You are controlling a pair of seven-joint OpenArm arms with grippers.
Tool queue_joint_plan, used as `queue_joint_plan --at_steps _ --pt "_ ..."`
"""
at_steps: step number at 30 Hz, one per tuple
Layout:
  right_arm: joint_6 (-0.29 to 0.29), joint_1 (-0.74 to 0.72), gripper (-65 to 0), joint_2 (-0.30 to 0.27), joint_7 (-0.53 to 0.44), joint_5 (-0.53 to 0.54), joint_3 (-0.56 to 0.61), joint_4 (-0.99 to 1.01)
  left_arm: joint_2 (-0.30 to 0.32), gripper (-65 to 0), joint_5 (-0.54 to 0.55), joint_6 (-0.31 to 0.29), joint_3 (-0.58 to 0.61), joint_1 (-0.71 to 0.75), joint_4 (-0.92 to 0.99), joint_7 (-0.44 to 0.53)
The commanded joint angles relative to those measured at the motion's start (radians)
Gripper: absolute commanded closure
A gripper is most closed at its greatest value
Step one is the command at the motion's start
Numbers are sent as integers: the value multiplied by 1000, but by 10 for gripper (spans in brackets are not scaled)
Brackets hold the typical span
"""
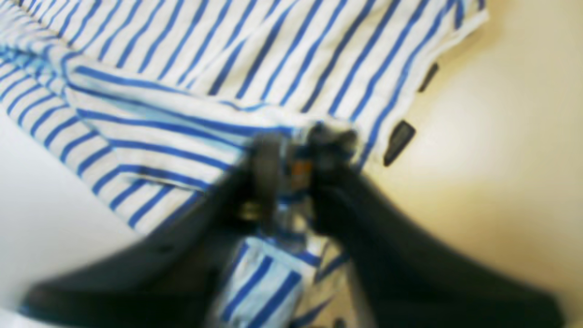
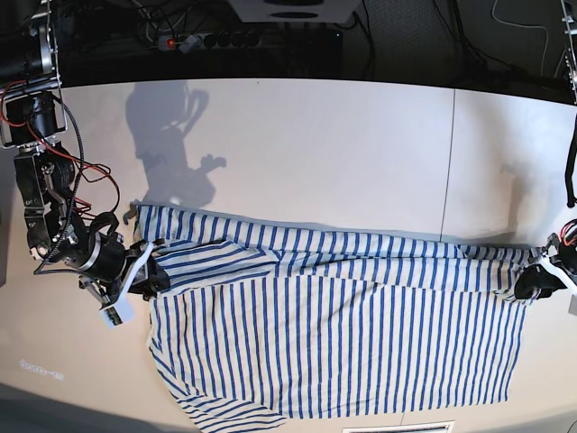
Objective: Fold the T-shirt properly
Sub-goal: 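Lift the shirt with both grippers and drag it to straighten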
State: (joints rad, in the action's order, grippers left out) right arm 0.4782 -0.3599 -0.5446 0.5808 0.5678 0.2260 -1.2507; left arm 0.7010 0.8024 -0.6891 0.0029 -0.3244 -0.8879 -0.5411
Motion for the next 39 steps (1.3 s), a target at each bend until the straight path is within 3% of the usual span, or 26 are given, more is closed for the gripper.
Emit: queue_joint_plan --at_steps 1,2,3,10,11,13,14,16,17,18,21,25,27,33,39 --pt "68 -30 -317 -8 -32 5 -8 -14 25 -357 14 -9 -9 -27 -14 26" --pt "68 -31 -394 -1 -36 4 -10 -14 25 -357 8 -9 -11 -33 -14 25" --pt "68 -31 -430 5 -47 5 -11 -16 25 -357 -2 -9 -13 -44 -14 23" --pt "68 -31 -434 67 -57 27 -45 -35 24 -354 -11 -9 -16 -140 -16 -13" --pt "68 -31 -432 79 -57 26 -45 -35 22 -331 -13 -9 -16 -141 -16 -16" --pt "68 -31 -425 106 -57 10 -45 -31 9 -196 -39 -9 -16 -140 -16 -21" --pt "68 -31 -379 121 -58 -8 -45 -29 -3 -118 -60 -9 -16 -140 -16 -26" --pt "68 -31 -190 151 -62 -58 -45 -23 -26 -5 -87 -9 -6 -140 -16 -27" --pt "68 -31 -67 166 -62 -85 -45 -18 -36 0 -94 -9 6 -141 -16 -24" --pt "68 -30 0 177 -61 -116 -45 -14 -44 0 -110 -9 23 -141 -16 -14" --pt "65 -30 0 197 -64 -194 -48 17 -64 0 -201 -5 93 -141 -7 27" --pt "57 -31 0 202 -97 -202 -48 110 -86 0 -269 105 155 -141 51 81" --pt "57 -30 0 203 -111 -201 -48 167 -95 0 -273 110 156 -141 90 88" --pt "57 -26 0 207 -85 -158 -48 268 -97 0 -299 111 156 -141 162 -5" --pt "58 -24 0 207 43 -56 -48 261 -91 0 -282 116 156 -140 153 -56"
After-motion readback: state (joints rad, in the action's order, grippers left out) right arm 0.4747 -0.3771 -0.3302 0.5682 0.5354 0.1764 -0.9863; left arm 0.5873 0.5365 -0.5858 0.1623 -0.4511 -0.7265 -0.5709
